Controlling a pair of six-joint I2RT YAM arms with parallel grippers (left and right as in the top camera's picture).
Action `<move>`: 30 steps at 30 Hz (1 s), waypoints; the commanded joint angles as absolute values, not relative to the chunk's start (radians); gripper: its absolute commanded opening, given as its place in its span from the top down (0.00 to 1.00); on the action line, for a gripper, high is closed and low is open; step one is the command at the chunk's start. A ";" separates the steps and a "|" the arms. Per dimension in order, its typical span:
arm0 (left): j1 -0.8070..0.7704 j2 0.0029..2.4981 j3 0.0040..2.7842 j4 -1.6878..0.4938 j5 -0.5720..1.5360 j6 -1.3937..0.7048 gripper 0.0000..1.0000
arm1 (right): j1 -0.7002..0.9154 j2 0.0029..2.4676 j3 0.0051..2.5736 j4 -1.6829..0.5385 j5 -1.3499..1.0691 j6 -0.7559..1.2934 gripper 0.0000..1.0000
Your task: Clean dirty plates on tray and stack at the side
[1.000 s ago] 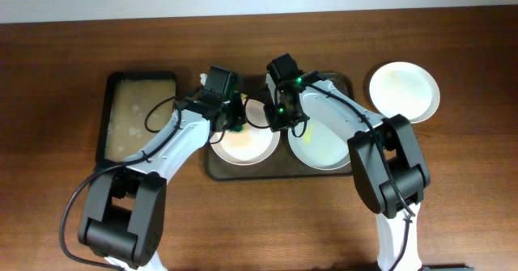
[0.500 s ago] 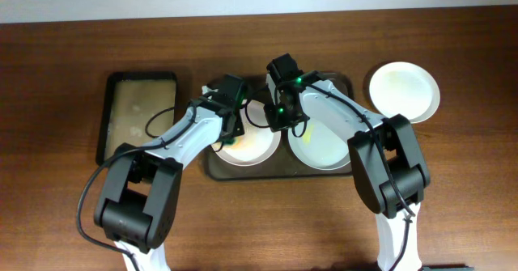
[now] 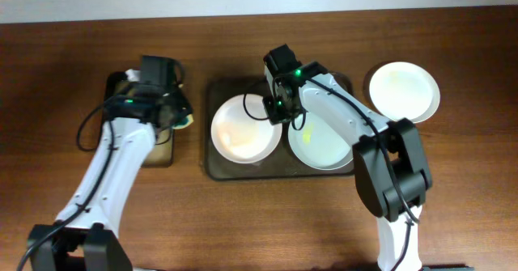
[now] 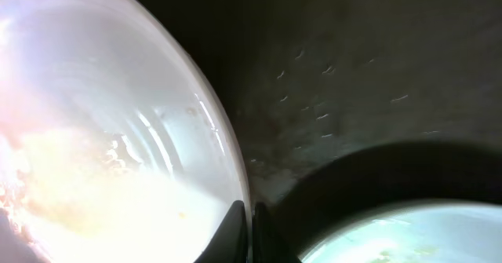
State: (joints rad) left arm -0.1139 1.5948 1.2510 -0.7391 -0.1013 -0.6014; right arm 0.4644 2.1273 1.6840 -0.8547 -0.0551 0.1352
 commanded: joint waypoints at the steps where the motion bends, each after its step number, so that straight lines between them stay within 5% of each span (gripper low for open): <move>1: -0.014 1.589 1.246 -0.786 0.058 -0.588 1.00 | 0.535 2.015 1.732 -0.857 0.229 0.079 0.96; 8: 0.104 1.589 1.246 -0.799 0.189 -0.517 1.00 | 0.781 1.928 1.732 -0.834 1.101 0.036 0.96; 16: 0.108 1.589 1.245 -0.810 0.188 -0.494 1.00 | 0.957 1.929 1.732 -0.610 1.403 -0.443 0.96; 26: 0.108 1.589 1.245 -0.814 0.188 -0.491 1.00 | 0.954 1.929 1.732 -0.565 1.421 -0.490 0.96; 30: 0.108 1.589 1.245 -0.820 0.188 -0.474 1.00 | 0.825 1.929 1.730 -0.752 0.885 -0.106 0.96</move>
